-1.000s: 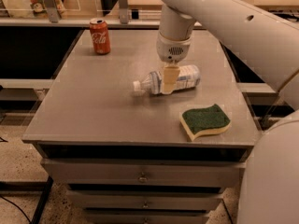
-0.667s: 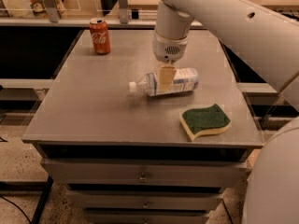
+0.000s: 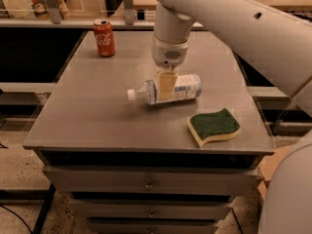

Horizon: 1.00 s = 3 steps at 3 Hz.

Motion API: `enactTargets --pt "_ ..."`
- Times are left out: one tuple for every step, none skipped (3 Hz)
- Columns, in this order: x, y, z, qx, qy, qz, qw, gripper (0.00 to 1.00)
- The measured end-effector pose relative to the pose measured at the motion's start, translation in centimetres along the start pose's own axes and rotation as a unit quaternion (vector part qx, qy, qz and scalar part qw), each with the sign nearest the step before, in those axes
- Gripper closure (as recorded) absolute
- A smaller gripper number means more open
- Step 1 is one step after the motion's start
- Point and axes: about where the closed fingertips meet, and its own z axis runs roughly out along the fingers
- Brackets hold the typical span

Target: Place blue plastic bottle upright

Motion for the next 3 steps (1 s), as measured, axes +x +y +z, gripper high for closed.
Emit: enactTargets --pt "-0.6 -0.4 -2.5 0.025 -0.026 -0.007 0.9993 1.0" --pt "-1.1 -1.4 -5.6 0.047 -0.067 -0.01 0.9966 1.0" --pt "-1.6 -3.1 -8.6 0.054 -0.142 -0.005 0.9884 1.0"
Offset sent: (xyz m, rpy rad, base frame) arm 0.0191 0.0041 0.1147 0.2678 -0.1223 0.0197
